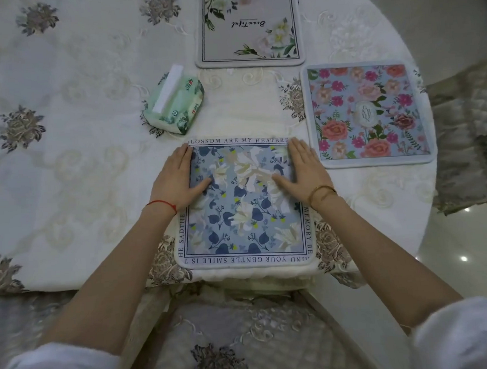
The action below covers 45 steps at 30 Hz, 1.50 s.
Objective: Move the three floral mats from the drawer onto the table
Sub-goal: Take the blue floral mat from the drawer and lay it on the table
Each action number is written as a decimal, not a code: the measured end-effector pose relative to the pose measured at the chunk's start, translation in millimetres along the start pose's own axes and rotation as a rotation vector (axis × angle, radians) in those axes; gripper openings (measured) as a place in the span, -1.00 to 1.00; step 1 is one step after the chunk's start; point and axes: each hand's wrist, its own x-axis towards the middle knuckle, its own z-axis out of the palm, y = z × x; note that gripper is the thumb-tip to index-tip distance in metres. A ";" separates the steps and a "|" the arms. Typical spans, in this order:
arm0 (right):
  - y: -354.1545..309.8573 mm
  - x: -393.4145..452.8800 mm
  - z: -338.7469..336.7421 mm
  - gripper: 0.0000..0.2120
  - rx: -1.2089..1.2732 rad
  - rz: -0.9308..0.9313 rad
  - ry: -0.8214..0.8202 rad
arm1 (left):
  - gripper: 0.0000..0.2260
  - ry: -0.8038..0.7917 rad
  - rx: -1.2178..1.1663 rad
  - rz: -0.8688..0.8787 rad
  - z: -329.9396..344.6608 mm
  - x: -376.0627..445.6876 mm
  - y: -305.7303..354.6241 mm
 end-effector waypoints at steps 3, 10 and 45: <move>-2.2 -27.3 2.0 -0.21 0.015 -0.032 0.028 | -0.23 -0.007 0.005 0.078 4.0 -23.4 8.4; -61.5 -94.2 40.7 -0.24 0.035 -0.207 -0.092 | -0.26 -0.068 -0.048 0.178 36.4 -100.1 46.5; 182.6 -420.8 -67.5 -0.56 0.333 0.185 0.369 | -0.67 0.145 -0.143 0.221 20.4 -236.8 310.6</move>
